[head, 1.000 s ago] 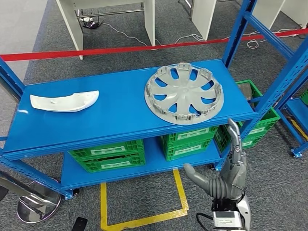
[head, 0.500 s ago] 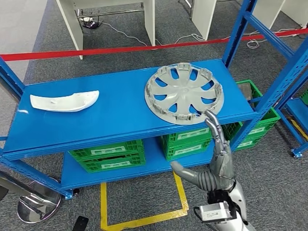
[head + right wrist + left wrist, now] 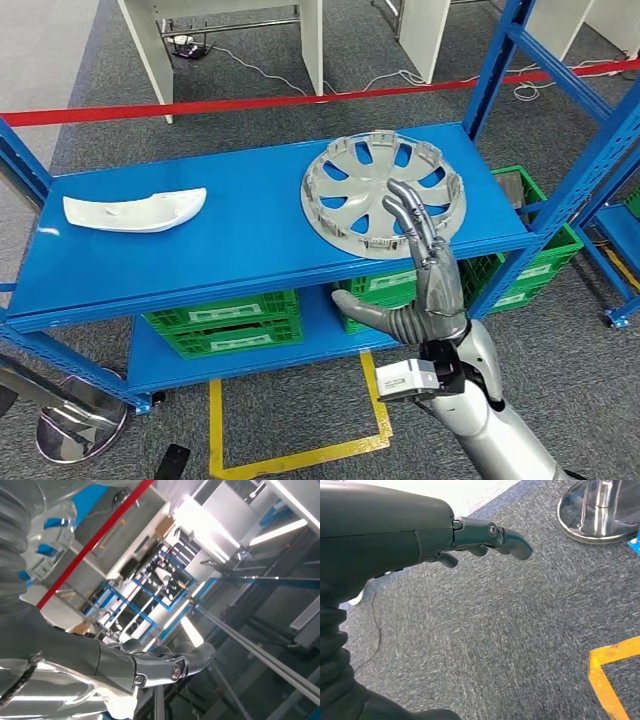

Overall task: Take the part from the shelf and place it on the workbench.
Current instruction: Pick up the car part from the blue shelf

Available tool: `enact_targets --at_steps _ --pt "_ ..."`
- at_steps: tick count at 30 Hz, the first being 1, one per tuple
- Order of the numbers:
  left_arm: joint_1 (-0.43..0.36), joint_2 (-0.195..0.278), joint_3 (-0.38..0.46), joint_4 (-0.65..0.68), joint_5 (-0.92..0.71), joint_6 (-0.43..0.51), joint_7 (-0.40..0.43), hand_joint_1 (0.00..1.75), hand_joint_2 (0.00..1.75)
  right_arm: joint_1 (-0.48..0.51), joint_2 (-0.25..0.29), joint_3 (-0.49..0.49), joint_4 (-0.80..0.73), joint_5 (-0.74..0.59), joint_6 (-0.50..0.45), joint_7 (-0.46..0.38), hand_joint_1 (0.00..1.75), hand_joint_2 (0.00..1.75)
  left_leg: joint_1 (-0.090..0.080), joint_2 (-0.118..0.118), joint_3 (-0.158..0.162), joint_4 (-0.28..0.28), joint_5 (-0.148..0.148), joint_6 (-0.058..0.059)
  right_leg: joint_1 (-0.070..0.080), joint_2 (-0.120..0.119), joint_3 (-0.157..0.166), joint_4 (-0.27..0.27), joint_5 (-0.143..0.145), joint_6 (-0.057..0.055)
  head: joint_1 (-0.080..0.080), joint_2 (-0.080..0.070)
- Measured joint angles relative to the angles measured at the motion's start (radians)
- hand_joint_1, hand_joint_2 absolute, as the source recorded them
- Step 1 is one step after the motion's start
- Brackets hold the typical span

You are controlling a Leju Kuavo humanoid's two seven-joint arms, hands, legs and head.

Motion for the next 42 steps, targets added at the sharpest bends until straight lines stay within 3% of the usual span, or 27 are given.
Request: enact_targets --at_steps 10,19,23,29,37,42 --pt "-0.004 -0.007 -0.015 0.000 -0.012 0.004 0.004 0.00 1.75 -0.056 0.015 0.019 0.020 0.028 -0.053 0.007 0.00 1.75 0.000 0.000 0.000 0.000 0.000 0.000 0.000 0.000 0.000 0.000 0.000 0.000 0.000 0.000" --pt "-0.006 -0.009 -0.020 0.000 -0.014 0.053 -0.043 0.00 1.75 -0.101 0.017 0.035 0.038 0.060 -0.010 0.071 0.00 1.75 0.000 0.000 0.000 0.000 0.000 0.000 0.000 0.000 0.000 0.000 0.000 0.000 0.000 0.000" --pt "-0.015 -0.010 -0.021 0.000 -0.002 0.007 -0.074 0.00 0.00 -0.150 0.017 0.053 0.114 0.169 0.046 0.164 0.00 1.75 0.000 0.000 0.000 0.000 0.000 0.000 0.000 0.000 0.000 0.000 0.000 0.000 0.000 0.000" --pt "-0.023 -0.013 -0.021 0.000 0.014 -0.093 -0.108 0.00 0.00 -0.231 0.025 0.088 0.299 0.320 0.115 0.264 0.00 1.75 0.000 0.000 0.000 0.000 0.001 0.002 0.000 -0.001 0.000 0.000 0.001 0.000 0.000 0.000" --pt "-0.024 -0.012 -0.022 0.000 0.014 -0.124 -0.130 0.00 0.00 -0.342 0.025 0.128 0.518 0.502 0.192 0.377 0.00 1.75 0.000 0.000 -0.001 0.000 0.002 0.002 0.000 -0.001 0.000 0.000 0.001 0.000 0.000 0.000" --pt "-0.024 -0.011 -0.023 0.000 0.022 -0.140 -0.124 0.00 0.00 -0.402 0.025 0.144 0.640 0.535 0.240 0.408 0.00 1.75 0.000 0.000 -0.001 0.001 0.002 0.002 0.000 -0.001 0.000 0.000 0.001 0.000 0.000 0.000"
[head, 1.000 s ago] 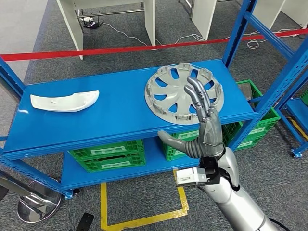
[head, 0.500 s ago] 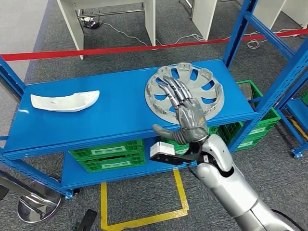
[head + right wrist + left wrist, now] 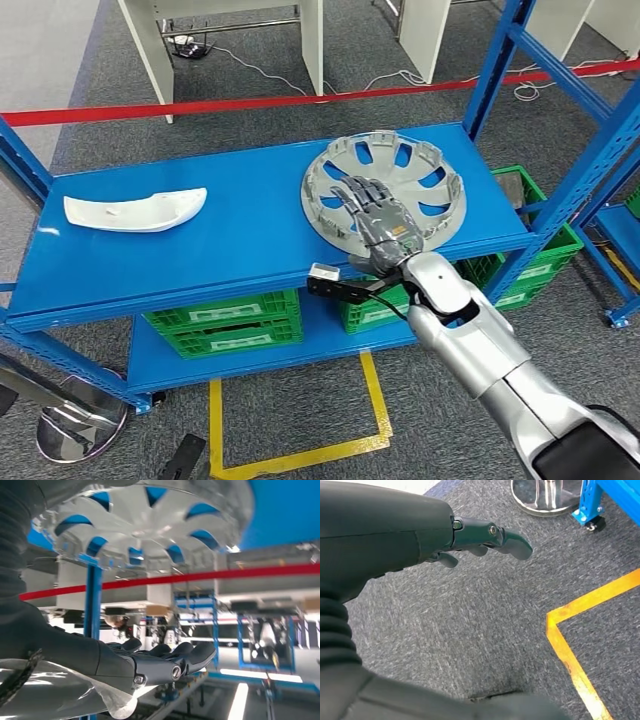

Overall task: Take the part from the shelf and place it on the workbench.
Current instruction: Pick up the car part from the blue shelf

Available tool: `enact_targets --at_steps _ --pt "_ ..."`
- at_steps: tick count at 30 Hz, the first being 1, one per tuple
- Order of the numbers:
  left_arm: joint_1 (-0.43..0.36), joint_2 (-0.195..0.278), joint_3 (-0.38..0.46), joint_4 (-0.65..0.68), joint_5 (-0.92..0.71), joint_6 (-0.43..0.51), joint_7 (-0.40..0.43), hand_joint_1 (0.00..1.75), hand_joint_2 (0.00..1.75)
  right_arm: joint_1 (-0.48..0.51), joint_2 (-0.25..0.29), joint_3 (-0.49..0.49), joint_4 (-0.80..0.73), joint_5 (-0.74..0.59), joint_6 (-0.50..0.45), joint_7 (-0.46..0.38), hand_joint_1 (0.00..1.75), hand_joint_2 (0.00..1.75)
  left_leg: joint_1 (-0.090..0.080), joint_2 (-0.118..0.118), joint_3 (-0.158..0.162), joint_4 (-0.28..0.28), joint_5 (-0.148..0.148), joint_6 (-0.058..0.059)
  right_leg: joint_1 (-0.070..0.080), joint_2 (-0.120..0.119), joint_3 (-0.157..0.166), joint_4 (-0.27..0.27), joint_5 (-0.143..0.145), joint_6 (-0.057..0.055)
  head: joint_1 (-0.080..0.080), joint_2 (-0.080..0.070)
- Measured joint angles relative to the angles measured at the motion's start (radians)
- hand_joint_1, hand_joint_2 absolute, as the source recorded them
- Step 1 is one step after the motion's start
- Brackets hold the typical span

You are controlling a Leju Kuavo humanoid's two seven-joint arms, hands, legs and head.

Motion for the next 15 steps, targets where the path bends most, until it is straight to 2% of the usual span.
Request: enact_targets --at_steps 5,11,13,15 --pt "0.000 0.000 0.000 0.000 0.007 -0.002 0.004 0.00 0.00 -0.036 0.000 0.010 0.074 0.022 0.032 0.031 0.00 1.75 0.000 0.000 0.000 0.001 0.000 0.000 0.000 0.000 0.000 0.000 0.000 0.000 0.000 0.000" --pt "0.001 0.001 0.000 0.000 0.008 -0.002 0.012 0.00 0.00 -0.051 0.000 0.010 0.118 0.012 0.030 0.031 0.00 1.75 -0.002 -0.001 -0.009 0.012 -0.002 0.005 -0.004 0.000 -0.004 -0.001 0.005 0.008 0.000 0.000" --pt "0.001 0.000 0.000 0.000 0.008 -0.002 0.014 0.00 0.00 -0.051 0.000 0.006 0.122 0.005 0.019 0.031 0.00 1.75 -0.003 0.000 -0.011 0.011 0.000 0.011 -0.004 0.001 -0.004 -0.006 0.009 0.014 0.000 0.000" --pt "0.000 -0.001 0.000 0.000 0.008 -0.002 0.015 0.00 0.00 -0.053 0.000 -0.002 0.125 0.003 0.012 0.031 0.00 1.75 0.002 0.004 -0.004 -0.007 0.011 0.024 -0.003 -0.002 -0.012 -0.001 0.002 0.020 0.002 0.000"
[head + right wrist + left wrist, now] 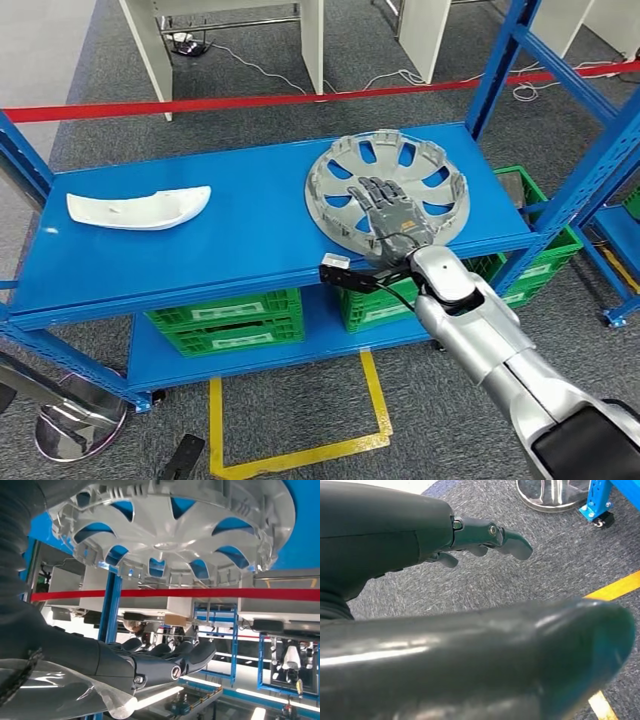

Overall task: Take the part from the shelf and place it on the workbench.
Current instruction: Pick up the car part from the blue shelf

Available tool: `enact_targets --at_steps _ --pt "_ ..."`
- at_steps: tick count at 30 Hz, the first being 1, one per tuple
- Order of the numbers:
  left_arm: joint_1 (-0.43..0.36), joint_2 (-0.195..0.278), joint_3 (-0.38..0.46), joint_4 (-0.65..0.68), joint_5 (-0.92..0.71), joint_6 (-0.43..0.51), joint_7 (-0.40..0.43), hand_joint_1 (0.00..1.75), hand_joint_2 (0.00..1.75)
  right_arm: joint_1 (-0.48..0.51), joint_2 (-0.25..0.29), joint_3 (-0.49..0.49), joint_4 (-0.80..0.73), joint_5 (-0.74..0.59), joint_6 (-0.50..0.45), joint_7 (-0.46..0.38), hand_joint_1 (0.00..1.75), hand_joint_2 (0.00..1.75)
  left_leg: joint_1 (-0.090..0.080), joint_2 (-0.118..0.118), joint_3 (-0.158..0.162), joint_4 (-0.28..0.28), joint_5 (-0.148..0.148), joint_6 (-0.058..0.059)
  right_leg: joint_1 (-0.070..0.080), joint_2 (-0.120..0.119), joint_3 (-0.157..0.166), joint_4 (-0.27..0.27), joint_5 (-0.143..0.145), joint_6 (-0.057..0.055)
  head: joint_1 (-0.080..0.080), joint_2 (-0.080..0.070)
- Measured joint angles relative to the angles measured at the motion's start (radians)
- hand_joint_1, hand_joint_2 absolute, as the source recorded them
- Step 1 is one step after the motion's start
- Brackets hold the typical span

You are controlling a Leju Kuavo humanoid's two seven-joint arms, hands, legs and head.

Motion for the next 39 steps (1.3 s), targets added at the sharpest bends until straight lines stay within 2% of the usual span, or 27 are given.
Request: enact_targets --at_steps 2,4,5,6,7,8,9,10,11,14,16,17,19,20,21,22,24,25,26,29,31,33,35,36,37,38,39 --pt "0.000 -0.002 0.000 0.000 0.000 0.000 0.000 0.00 0.00 -0.004 0.000 -0.005 0.003 0.000 -0.004 0.000 0.00 1.75 0.005 0.007 0.006 -0.016 0.011 0.011 0.001 -0.008 -0.042 0.073 -0.038 0.004 0.006 0.000" --pt "0.001 -0.003 0.000 0.000 0.000 0.000 0.000 0.00 0.00 -0.002 0.000 -0.006 0.007 -0.001 -0.004 0.000 0.00 1.75 0.005 0.011 0.005 -0.017 0.012 0.014 0.000 -0.013 -0.115 0.207 -0.084 0.010 0.009 0.000" --pt "0.001 -0.003 0.000 0.000 0.000 0.000 0.000 0.00 0.00 0.001 0.000 -0.006 0.009 -0.001 -0.004 0.000 0.00 1.75 0.006 0.012 0.005 -0.016 0.011 0.013 -0.002 -0.014 -0.145 0.256 -0.090 0.013 0.009 0.000" --pt "0.001 -0.004 0.000 0.000 0.000 0.000 0.000 0.00 0.00 0.004 0.000 -0.006 0.012 -0.001 -0.004 0.000 0.00 1.75 0.007 0.012 0.006 -0.015 0.010 0.011 -0.004 -0.015 -0.161 0.271 -0.077 0.016 0.009 0.000" --pt "0.001 -0.005 0.000 0.000 0.000 0.000 0.000 0.00 0.00 0.006 0.000 -0.006 0.013 -0.001 -0.005 0.000 0.00 1.75 0.009 0.011 0.007 -0.013 0.007 0.008 -0.006 -0.016 -0.157 0.245 -0.044 0.019 0.009 0.000" --pt "0.001 -0.005 0.000 0.000 0.000 0.000 0.000 0.00 0.00 0.006 0.000 -0.007 0.015 -0.001 -0.005 0.000 0.00 1.75 0.012 0.011 0.008 -0.008 0.002 0.002 -0.009 -0.020 -0.137 0.185 0.000 0.022 0.010 0.000" --pt "0.001 -0.005 0.000 0.000 0.000 0.000 0.000 0.00 0.00 0.005 0.000 -0.009 0.016 -0.001 -0.005 0.000 0.00 1.75 0.013 0.010 0.007 -0.003 -0.005 -0.006 -0.011 -0.023 -0.113 0.124 0.032 0.024 0.011 0.000" --pt "0.001 -0.005 0.000 0.000 0.000 0.000 0.001 0.00 0.00 0.004 0.000 -0.010 0.017 -0.001 -0.005 0.000 0.00 1.75 0.013 0.009 0.004 0.007 -0.011 -0.014 -0.011 -0.025 -0.089 0.069 0.050 0.023 0.014 0.000" --pt "0.001 -0.005 0.000 0.000 0.000 -0.001 0.001 0.00 0.00 0.005 0.001 -0.011 0.018 -0.003 -0.005 0.000 0.00 1.75 0.011 0.009 -0.001 0.014 -0.015 -0.021 -0.010 -0.026 -0.076 0.040 0.054 0.018 0.017 0.000" --pt "0.001 -0.004 0.000 0.001 0.000 -0.014 0.005 0.00 0.00 0.008 0.005 -0.015 0.022 -0.026 0.013 -0.004 0.00 1.75 0.009 0.011 -0.011 0.022 -0.020 -0.034 -0.007 -0.022 -0.075 0.036 0.040 -0.010 0.015 0.000" --pt "0.001 -0.004 0.000 0.002 0.000 -0.025 0.007 0.00 0.00 0.007 0.008 -0.023 0.027 -0.053 0.044 -0.006 0.00 1.75 0.011 0.011 -0.024 0.053 -0.044 -0.040 -0.007 -0.021 -0.074 0.036 0.038 -0.023 0.012 0.000" --pt "0.000 -0.004 0.000 0.002 0.000 -0.031 0.004 0.00 0.00 0.006 0.011 -0.027 0.032 -0.069 0.063 -0.011 0.00 1.75 0.011 0.011 -0.045 0.099 -0.069 -0.042 -0.007 -0.021 -0.073 0.035 0.038 -0.029 0.010 0.000" --pt "0.000 -0.004 0.000 0.002 0.000 -0.042 -0.007 0.00 0.00 0.004 0.018 -0.034 0.051 -0.106 0.099 -0.028 0.00 1.75 0.010 0.010 -0.113 0.236 -0.124 -0.041 -0.002 -0.021 -0.072 0.035 0.037 -0.035 0.009 0.000" --pt "0.000 -0.004 0.000 0.002 0.001 -0.048 -0.014 0.00 0.00 0.004 0.022 -0.036 0.064 -0.122 0.110 -0.037 0.00 1.75 0.009 0.010 -0.144 0.292 -0.138 -0.039 0.001 -0.021 -0.072 0.035 0.036 -0.037 0.009 0.000" --pt "0.001 -0.004 0.000 0.002 0.001 -0.052 -0.018 0.00 0.00 0.005 0.027 -0.037 0.076 -0.132 0.117 -0.040 0.00 1.75 0.007 0.010 -0.162 0.316 -0.133 -0.036 0.004 -0.020 -0.071 0.036 0.036 -0.038 0.009 0.000" --pt "0.001 -0.004 0.000 0.002 0.002 -0.055 -0.020 0.00 0.00 0.005 0.032 -0.038 0.088 -0.138 0.119 -0.038 0.00 1.75 0.005 0.010 -0.162 0.302 -0.108 -0.030 0.007 -0.018 -0.070 0.036 0.035 -0.039 0.009 0.000" --pt "0.001 -0.002 0.000 0.002 0.002 -0.059 -0.022 0.00 0.00 0.002 0.048 -0.040 0.108 -0.138 0.121 -0.024 0.00 1.75 -0.003 0.008 -0.121 0.189 -0.028 -0.012 0.011 -0.015 -0.066 0.035 0.035 -0.039 0.009 0.000" --pt "0.000 -0.001 0.000 0.002 0.002 -0.059 -0.022 0.00 0.00 -0.001 0.057 -0.039 0.117 -0.135 0.123 -0.016 0.00 1.75 -0.007 0.008 -0.098 0.129 0.003 -0.003 0.013 -0.013 -0.065 0.035 0.035 -0.039 0.010 0.000" --pt "-0.001 0.000 0.000 0.002 0.002 -0.060 -0.022 0.00 0.00 -0.005 0.065 -0.039 0.127 -0.132 0.126 -0.009 0.00 1.75 -0.011 0.007 -0.081 0.084 0.019 0.004 0.015 -0.012 -0.067 0.035 0.036 -0.037 0.009 0.000" --pt "-0.004 0.002 -0.001 0.002 0.003 -0.075 -0.027 0.00 0.00 -0.013 0.085 -0.037 0.153 -0.122 0.132 0.000 0.00 1.75 -0.015 0.006 -0.071 0.043 0.016 0.007 0.015 -0.012 -0.075 0.031 0.041 -0.024 0.009 0.000" --pt "-0.003 0.002 -0.001 0.002 0.006 -0.093 -0.034 0.00 0.00 -0.019 0.094 -0.036 0.165 -0.118 0.136 0.001 0.00 1.75 -0.009 0.006 -0.065 0.031 0.021 0.009 0.015 -0.014 -0.083 0.041 0.031 -0.014 0.010 0.000" --pt "-0.004 0.001 -0.001 0.002 0.007 -0.106 -0.037 0.00 0.00 -0.031 0.105 -0.033 0.182 -0.114 0.146 0.008 0.00 1.75 -0.005 0.007 -0.059 0.022 0.025 0.012 0.014 -0.015 -0.125 0.121 -0.011 -0.006 0.013 0.000" --pt "-0.004 0.001 -0.001 0.002 0.008 -0.111 -0.037 0.00 0.00 -0.041 0.118 -0.028 0.207 -0.107 0.158 0.017 0.00 1.75 -0.006 0.008 -0.058 0.023 0.023 0.015 0.012 -0.016 -0.190 0.245 -0.057 -0.001 0.015 0.000" --pt "-0.003 0.001 -0.001 0.002 0.008 -0.111 -0.037 0.00 0.00 -0.042 0.124 -0.025 0.218 -0.102 0.160 0.020 0.00 1.75 -0.006 0.008 -0.058 0.023 0.022 0.015 0.012 -0.017 -0.211 0.281 -0.060 0.000 0.015 0.000" --pt "-0.003 0.001 -0.001 0.002 0.009 -0.111 -0.036 0.00 0.00 -0.042 0.129 -0.022 0.225 -0.099 0.158 0.020 0.00 1.75 -0.006 0.007 -0.056 0.023 0.021 0.016 0.012 -0.017 -0.214 0.281 -0.044 0.000 0.015 0.000" --pt "-0.002 0.001 -0.001 0.002 0.009 -0.111 -0.036 0.00 0.00 -0.043 0.133 -0.019 0.230 -0.097 0.154 0.019 0.00 1.75 -0.006 0.005 -0.054 0.024 0.018 0.015 0.012 -0.017 -0.199 0.243 -0.014 -0.002 0.015 0.000" --pt "-0.002 0.001 -0.001 0.002 0.009 -0.111 -0.036 0.00 0.00 -0.045 0.136 -0.016 0.234 -0.095 0.147 0.018 0.00 1.75 -0.006 0.004 -0.050 0.024 0.015 0.013 0.012 -0.018 -0.171 0.180 0.024 -0.006 0.015 0.000"
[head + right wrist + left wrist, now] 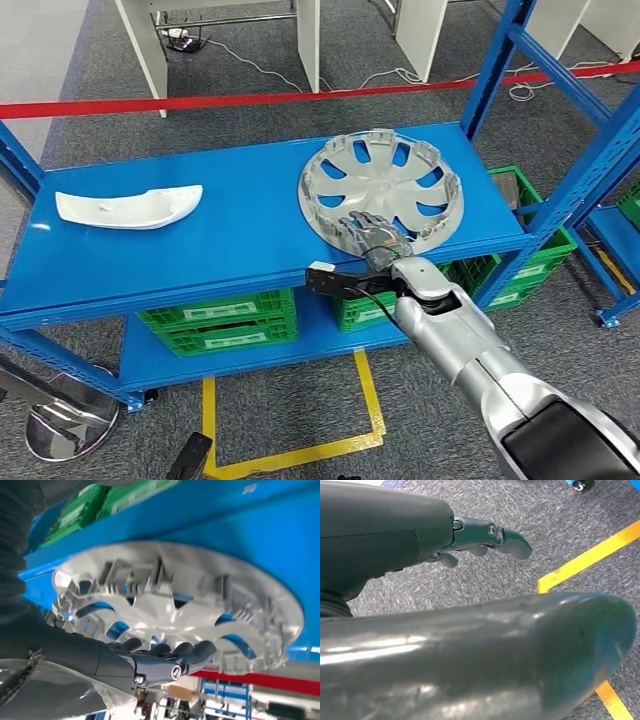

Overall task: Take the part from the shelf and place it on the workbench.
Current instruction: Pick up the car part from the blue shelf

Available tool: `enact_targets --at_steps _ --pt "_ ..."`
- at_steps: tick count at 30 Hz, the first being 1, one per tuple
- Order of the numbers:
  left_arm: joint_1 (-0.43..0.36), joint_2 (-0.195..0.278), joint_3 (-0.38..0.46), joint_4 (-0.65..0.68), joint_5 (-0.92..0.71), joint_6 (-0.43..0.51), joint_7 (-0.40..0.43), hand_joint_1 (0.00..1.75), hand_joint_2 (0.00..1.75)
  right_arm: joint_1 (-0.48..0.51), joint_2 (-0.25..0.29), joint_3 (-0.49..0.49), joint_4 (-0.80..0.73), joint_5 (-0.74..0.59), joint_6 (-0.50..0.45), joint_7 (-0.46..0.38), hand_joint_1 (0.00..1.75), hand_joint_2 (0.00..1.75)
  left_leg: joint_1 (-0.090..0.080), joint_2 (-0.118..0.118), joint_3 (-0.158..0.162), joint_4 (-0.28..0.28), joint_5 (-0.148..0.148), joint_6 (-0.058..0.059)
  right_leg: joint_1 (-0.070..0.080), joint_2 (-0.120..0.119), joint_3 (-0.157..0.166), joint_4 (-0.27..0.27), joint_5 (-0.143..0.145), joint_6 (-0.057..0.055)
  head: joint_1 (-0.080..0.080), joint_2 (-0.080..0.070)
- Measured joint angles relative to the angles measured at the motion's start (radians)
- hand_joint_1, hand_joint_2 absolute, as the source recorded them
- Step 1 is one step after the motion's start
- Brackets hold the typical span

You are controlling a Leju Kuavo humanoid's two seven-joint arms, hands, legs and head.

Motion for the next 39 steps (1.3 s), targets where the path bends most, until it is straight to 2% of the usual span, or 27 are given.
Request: enact_targets --at_steps 1,2,3,6,8,9,11,12,13,14,16,17,18,20,22,23,24,26,27,28,29,31,32,33,34,37,39 --pt "0.000 0.000 0.000 0.000 0.000 0.000 0.000 0.00 0.00 -0.003 0.004 0.002 0.002 0.001 -0.009 -0.001 0.00 1.75 -0.002 -0.001 0.002 0.001 -0.005 -0.004 0.002 -0.002 0.033 -0.063 0.025 -0.004 0.000 0.000" --pt "0.000 0.000 0.000 0.000 0.000 0.000 0.000 0.00 0.00 -0.005 0.008 0.004 0.004 0.001 -0.018 -0.003 0.00 1.75 -0.004 -0.001 0.004 0.003 -0.009 -0.009 0.004 -0.003 0.061 -0.115 0.038 -0.009 -0.001 0.000" --pt "-0.001 0.000 0.000 0.000 -0.001 -0.001 0.000 0.00 0.00 -0.006 0.013 0.006 0.005 0.002 -0.025 -0.004 0.00 1.75 -0.005 0.000 0.004 0.003 -0.012 -0.013 0.006 -0.003 0.079 -0.145 0.039 -0.014 -0.001 0.000" --pt "-0.001 -0.001 0.000 0.000 -0.002 -0.002 -0.001 0.00 0.00 -0.004 0.022 0.011 0.008 0.003 -0.032 -0.004 0.00 1.75 -0.006 0.001 0.010 0.002 -0.020 -0.027 0.005 -0.001 0.094 -0.160 0.024 -0.029 -0.002 0.000" --pt "-0.002 0.000 -0.001 0.000 -0.004 -0.001 -0.001 0.00 0.00 -0.006 0.025 0.013 0.009 0.008 -0.040 -0.003 0.00 1.75 -0.005 0.000 -0.004 0.045 -0.045 -0.038 0.000 -0.001 0.110 -0.166 0.017 -0.040 -0.008 0.000" --pt "-0.002 0.000 -0.002 0.000 -0.005 -0.001 -0.001 0.00 0.00 -0.006 0.028 0.014 0.009 0.013 -0.046 -0.001 0.00 1.75 -0.004 0.000 -0.030 0.098 -0.066 -0.043 -0.001 -0.001 0.119 -0.168 0.013 -0.044 -0.011 0.000" --pt "0.000 0.001 -0.002 0.001 -0.008 0.000 -0.002 0.00 0.00 -0.003 0.031 0.015 0.009 0.025 -0.056 0.002 0.00 1.75 -0.002 0.000 -0.110 0.235 -0.106 -0.049 0.000 -0.001 0.132 -0.168 0.001 -0.050 -0.015 0.000" --pt "0.003 0.001 -0.002 0.001 -0.009 0.000 -0.002 0.00 0.00 0.000 0.032 0.017 0.009 0.029 -0.058 0.004 0.00 1.75 -0.001 0.000 -0.142 0.280 -0.108 -0.051 0.000 0.000 0.140 -0.168 -0.005 -0.050 -0.015 0.000" --pt "0.005 0.001 -0.002 0.001 -0.009 0.001 -0.002 0.00 0.00 0.003 0.033 0.018 0.009 0.032 -0.059 0.007 0.00 1.75 -0.001 0.000 -0.159 0.288 -0.088 -0.052 0.000 0.002 0.149 -0.168 -0.012 -0.050 -0.015 0.000" --pt "0.006 0.001 -0.002 0.001 -0.009 0.002 -0.002 0.00 0.00 0.006 0.033 0.019 0.008 0.034 -0.059 0.010 0.00 1.75 0.000 0.000 -0.157 0.258 -0.048 -0.051 0.000 0.003 0.159 -0.168 -0.020 -0.049 -0.015 0.000" --pt "0.007 0.002 -0.002 0.002 -0.008 0.003 -0.002 0.00 0.00 0.007 0.035 0.020 0.007 0.035 -0.062 0.015 0.00 1.75 -0.002 0.000 -0.119 0.133 0.045 -0.044 0.001 0.006 0.181 -0.169 -0.038 -0.044 -0.015 0.000" --pt "0.006 0.002 -0.002 0.002 -0.008 0.003 -0.002 0.00 0.00 0.006 0.037 0.020 0.006 0.035 -0.064 0.016 0.00 1.75 -0.003 0.000 -0.095 0.075 0.069 -0.039 0.003 0.007 0.189 -0.170 -0.046 -0.039 -0.016 0.000" --pt "0.006 0.003 -0.002 0.003 -0.008 0.004 -0.001 0.00 0.00 0.005 0.038 0.021 0.005 0.036 -0.065 0.016 0.00 1.75 -0.005 0.000 -0.079 0.038 0.077 -0.033 0.004 0.008 0.194 -0.171 -0.051 -0.034 -0.016 0.000" --pt "0.005 0.004 -0.002 0.004 -0.006 0.012 0.004 0.00 0.00 0.004 0.039 0.021 0.004 0.035 -0.054 0.019 0.00 1.75 -0.007 0.000 -0.067 0.014 0.064 -0.024 0.006 0.009 0.198 -0.175 -0.054 -0.024 -0.016 0.000" --pt "0.005 0.004 -0.002 0.004 -0.007 0.027 0.016 0.00 0.00 -0.001 0.038 0.023 0.004 0.034 -0.021 0.028 0.00 1.75 -0.004 0.000 -0.061 0.007 0.059 -0.015 0.005 0.006 0.190 -0.166 -0.066 -0.014 -0.015 0.000" --pt "0.004 0.004 -0.002 0.004 -0.008 0.034 0.021 0.00 0.00 -0.006 0.038 0.024 0.006 0.033 -0.003 0.033 0.00 1.75 -0.002 0.000 -0.056 0.003 0.056 -0.010 0.004 0.004 0.175 -0.139 -0.080 -0.009 -0.014 0.000" --pt "0.004 0.003 -0.002 0.004 -0.008 0.039 0.024 0.00 0.00 -0.012 0.037 0.025 0.009 0.032 0.011 0.036 0.00 1.75 0.000 0.001 -0.052 0.001 0.053 -0.005 0.004 0.003 0.146 -0.090 -0.099 -0.006 -0.013 0.000" --pt "0.002 0.003 -0.002 0.004 -0.007 0.043 0.026 0.00 0.00 -0.018 0.035 0.027 0.019 0.029 0.026 0.038 0.00 1.75 0.000 0.001 -0.048 0.001 0.046 0.002 0.003 0.003 0.058 0.049 -0.137 -0.001 -0.012 0.000" --pt "0.003 0.002 -0.002 0.004 -0.006 0.043 0.026 0.00 0.00 -0.018 0.033 0.028 0.024 0.028 0.030 0.037 0.00 1.75 0.000 0.001 -0.045 0.001 0.042 0.004 0.003 0.003 0.016 0.101 -0.141 0.001 -0.012 0.000" --pt "0.004 0.002 -0.002 0.004 -0.006 0.044 0.027 0.00 0.00 -0.018 0.031 0.029 0.028 0.027 0.031 0.037 0.00 1.75 0.000 0.000 -0.041 0.002 0.038 0.005 0.003 0.002 -0.011 0.120 -0.126 0.001 -0.012 0.000" --pt "0.005 0.002 -0.002 0.004 -0.006 0.045 0.027 0.00 0.00 -0.018 0.029 0.029 0.032 0.027 0.032 0.037 0.00 1.75 0.000 0.000 -0.036 0.002 0.033 0.004 0.003 0.002 -0.017 0.100 -0.092 0.000 -0.012 0.000" --pt "0.006 0.001 -0.002 0.004 -0.006 0.045 0.027 0.00 0.00 -0.020 0.028 0.030 0.037 0.027 0.032 0.037 0.00 1.75 0.000 -0.001 -0.020 0.003 0.021 -0.001 0.003 0.000 0.019 -0.023 0.002 -0.004 -0.011 0.000" --pt "0.005 0.001 -0.002 0.004 -0.006 0.045 0.027 0.00 0.00 -0.022 0.027 0.030 0.039 0.027 0.032 0.037 0.00 1.75 -0.002 -0.002 -0.016 0.005 0.015 -0.006 0.004 -0.002 0.046 -0.085 0.031 -0.007 -0.011 0.000" --pt "0.005 0.000 -0.002 0.004 -0.006 0.045 0.027 0.00 0.00 -0.023 0.027 0.030 0.041 0.026 0.033 0.037 0.00 1.75 -0.004 -0.002 -0.014 0.007 0.011 -0.011 0.005 -0.003 0.067 -0.128 0.044 -0.011 -0.012 0.000" --pt "0.004 0.000 -0.002 0.005 -0.006 0.045 0.027 0.00 0.00 -0.024 0.027 0.030 0.042 0.025 0.033 0.036 0.00 1.75 -0.006 -0.002 -0.014 0.008 0.009 -0.016 0.006 -0.002 0.078 -0.147 0.042 -0.015 -0.012 0.000" --pt "0.005 0.000 -0.002 0.005 -0.006 0.045 0.028 0.00 0.00 -0.029 0.026 0.031 0.043 0.024 0.032 0.036 0.00 1.75 -0.007 -0.001 -0.014 0.013 -0.001 -0.030 0.004 0.002 0.088 -0.156 0.033 -0.029 -0.014 0.000" --pt "0.003 0.000 -0.002 0.005 -0.006 0.045 0.028 0.00 0.00 -0.033 0.026 0.031 0.045 0.024 0.037 0.037 0.00 1.75 -0.005 -0.001 -0.037 0.074 -0.040 -0.041 -0.001 0.001 0.096 -0.160 0.030 -0.038 -0.017 0.000"
